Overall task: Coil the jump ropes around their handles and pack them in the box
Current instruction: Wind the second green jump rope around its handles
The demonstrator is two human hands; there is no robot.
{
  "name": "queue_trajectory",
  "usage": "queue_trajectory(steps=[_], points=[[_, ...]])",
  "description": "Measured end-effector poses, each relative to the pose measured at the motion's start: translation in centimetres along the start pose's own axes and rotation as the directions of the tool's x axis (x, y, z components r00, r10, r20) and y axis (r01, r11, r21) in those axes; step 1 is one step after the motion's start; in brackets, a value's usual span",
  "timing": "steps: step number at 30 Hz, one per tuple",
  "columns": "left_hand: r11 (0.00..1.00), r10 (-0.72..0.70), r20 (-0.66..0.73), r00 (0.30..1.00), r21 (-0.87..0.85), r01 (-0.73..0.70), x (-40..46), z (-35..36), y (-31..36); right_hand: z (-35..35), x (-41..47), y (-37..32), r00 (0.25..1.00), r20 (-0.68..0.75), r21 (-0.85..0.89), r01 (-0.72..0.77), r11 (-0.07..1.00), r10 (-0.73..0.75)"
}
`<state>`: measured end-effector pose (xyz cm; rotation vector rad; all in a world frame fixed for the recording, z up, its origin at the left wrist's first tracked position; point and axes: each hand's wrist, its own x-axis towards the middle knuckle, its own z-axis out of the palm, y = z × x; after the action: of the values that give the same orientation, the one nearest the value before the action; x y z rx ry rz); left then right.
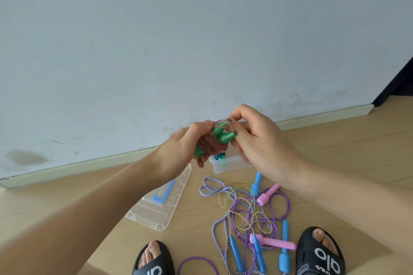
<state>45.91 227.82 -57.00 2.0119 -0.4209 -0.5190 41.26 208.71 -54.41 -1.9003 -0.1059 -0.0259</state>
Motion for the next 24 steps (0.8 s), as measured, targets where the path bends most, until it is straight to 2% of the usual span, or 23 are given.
queue_trajectory(steps=[4, 7, 10, 12, 15, 17, 20, 24], points=[[0.984, -0.032, -0.006, 0.999, -0.176, 0.031, 0.9, 0.3, -0.2, -0.3, 0.5, -0.5, 0.989, 0.060, 0.173, -0.144, 0.974, 0.136], [0.975, -0.062, -0.010, 0.998, -0.215, 0.059, 1.1, 0.1, -0.3, -1.1, 1.2, -0.5, 0.943, 0.222, 0.322, -0.311, 0.894, 0.248], [0.969, -0.083, 0.004, 0.997, -0.234, 0.081, 1.2, 0.0, 0.2, -2.5, 1.6, -0.5, 0.899, 0.366, 0.244, -0.341, 0.908, 0.240], [0.969, -0.079, 0.044, 0.996, -0.232, 0.087, 1.1, 0.2, 0.8, -3.2, 1.7, -0.5, 0.888, 0.400, 0.165, -0.313, 0.935, 0.226], [0.980, -0.078, 0.103, 0.992, -0.177, 0.096, 0.7, 0.5, 1.8, -3.6, 1.7, -0.7, 0.884, 0.414, -0.028, -0.227, 0.973, 0.218], [0.985, -0.081, 0.114, 0.990, -0.141, 0.097, 0.2, 0.6, 2.5, -3.7, 1.6, -0.7, 0.885, 0.405, -0.061, -0.224, 0.973, 0.229], [0.995, -0.073, 0.074, 0.995, -0.057, 0.077, -0.4, 0.4, 3.1, -3.5, 1.7, -0.6, 0.904, 0.332, 0.108, -0.321, 0.941, 0.270], [0.997, -0.075, 0.040, 0.996, 0.006, 0.074, -0.9, 0.4, 4.0, -3.3, 2.0, -0.6, 0.903, 0.276, 0.355, -0.414, 0.838, 0.329]])
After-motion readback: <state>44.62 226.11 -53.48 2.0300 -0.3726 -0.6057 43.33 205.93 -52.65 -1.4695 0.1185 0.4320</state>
